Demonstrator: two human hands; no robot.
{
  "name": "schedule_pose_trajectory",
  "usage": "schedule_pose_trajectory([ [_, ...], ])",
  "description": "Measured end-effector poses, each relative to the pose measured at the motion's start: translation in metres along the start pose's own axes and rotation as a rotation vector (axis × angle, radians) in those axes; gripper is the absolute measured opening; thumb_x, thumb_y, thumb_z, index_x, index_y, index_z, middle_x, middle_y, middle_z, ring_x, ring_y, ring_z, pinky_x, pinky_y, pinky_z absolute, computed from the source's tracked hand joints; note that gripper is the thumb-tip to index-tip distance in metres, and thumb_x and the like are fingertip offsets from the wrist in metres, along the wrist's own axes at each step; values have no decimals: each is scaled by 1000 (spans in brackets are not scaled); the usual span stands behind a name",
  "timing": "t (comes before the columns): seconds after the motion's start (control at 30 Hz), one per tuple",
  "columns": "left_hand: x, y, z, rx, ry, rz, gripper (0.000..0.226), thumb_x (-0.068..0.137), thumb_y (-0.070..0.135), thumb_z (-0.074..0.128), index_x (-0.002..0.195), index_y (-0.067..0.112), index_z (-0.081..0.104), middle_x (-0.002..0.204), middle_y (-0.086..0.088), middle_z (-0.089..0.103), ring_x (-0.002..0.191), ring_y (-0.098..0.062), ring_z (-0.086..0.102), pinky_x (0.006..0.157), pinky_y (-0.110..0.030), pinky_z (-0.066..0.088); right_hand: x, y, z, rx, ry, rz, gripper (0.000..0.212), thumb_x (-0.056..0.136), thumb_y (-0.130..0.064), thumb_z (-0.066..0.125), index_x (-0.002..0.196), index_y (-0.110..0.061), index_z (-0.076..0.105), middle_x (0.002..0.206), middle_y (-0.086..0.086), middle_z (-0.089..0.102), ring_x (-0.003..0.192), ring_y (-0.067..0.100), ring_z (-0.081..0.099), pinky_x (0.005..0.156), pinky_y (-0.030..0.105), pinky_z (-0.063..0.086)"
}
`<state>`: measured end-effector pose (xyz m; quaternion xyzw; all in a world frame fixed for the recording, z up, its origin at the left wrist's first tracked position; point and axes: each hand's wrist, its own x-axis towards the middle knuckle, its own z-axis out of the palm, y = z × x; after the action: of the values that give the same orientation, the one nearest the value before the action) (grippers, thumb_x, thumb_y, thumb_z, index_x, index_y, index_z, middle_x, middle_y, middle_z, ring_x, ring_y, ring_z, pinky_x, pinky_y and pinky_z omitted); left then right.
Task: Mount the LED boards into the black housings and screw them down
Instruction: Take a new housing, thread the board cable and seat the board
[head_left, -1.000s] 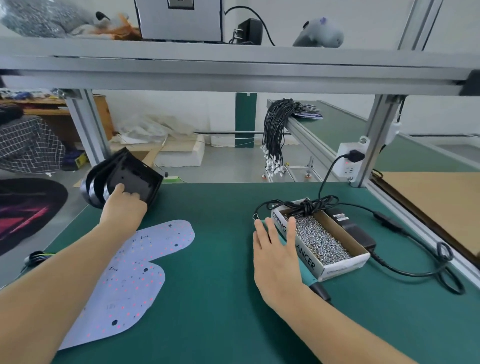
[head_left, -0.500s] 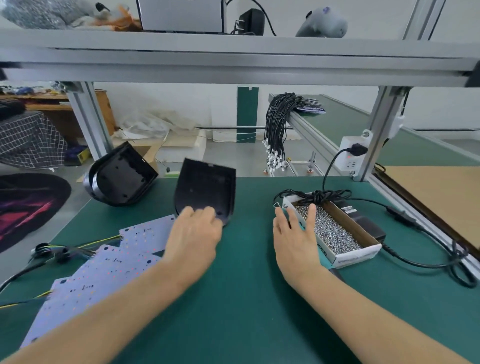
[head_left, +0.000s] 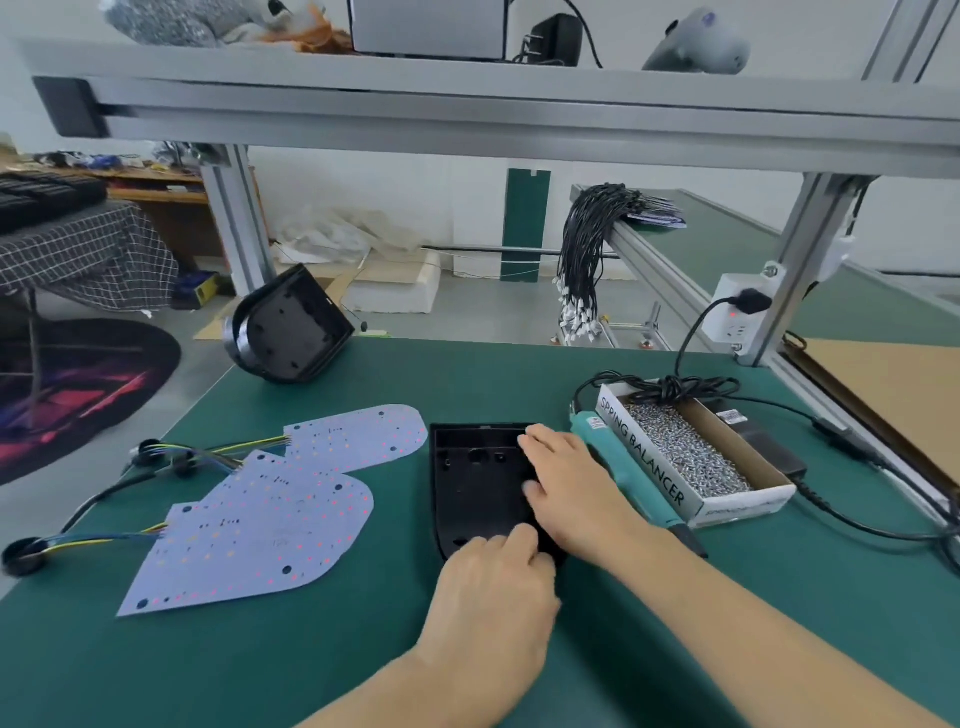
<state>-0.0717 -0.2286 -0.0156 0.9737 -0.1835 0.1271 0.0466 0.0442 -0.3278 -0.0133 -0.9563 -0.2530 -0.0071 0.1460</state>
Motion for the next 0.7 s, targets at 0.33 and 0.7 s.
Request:
schedule_pose_trajectory([
  [0.33, -61, -205, -52, -61, -45, -783, 60, 76, -7, 48, 128, 20, 58, 129, -3, 58, 120, -25, 49, 93, -31, 37, 3, -5, -8, -211, -71, 22, 56, 87, -7, 48, 139, -27, 45, 152, -4, 28, 140, 21, 22, 116, 45, 7],
  [0.7, -80, -255, -59, 95, -374, -745, 22, 77, 21, 56, 93, 27, 71, 96, 5, 68, 94, -21, 61, 84, -34, 52, 8, -70, -9, -104, -45, -212, 43, 93, -22, 48, 136, -29, 49, 149, -5, 30, 139, 15, 21, 116, 45, -2],
])
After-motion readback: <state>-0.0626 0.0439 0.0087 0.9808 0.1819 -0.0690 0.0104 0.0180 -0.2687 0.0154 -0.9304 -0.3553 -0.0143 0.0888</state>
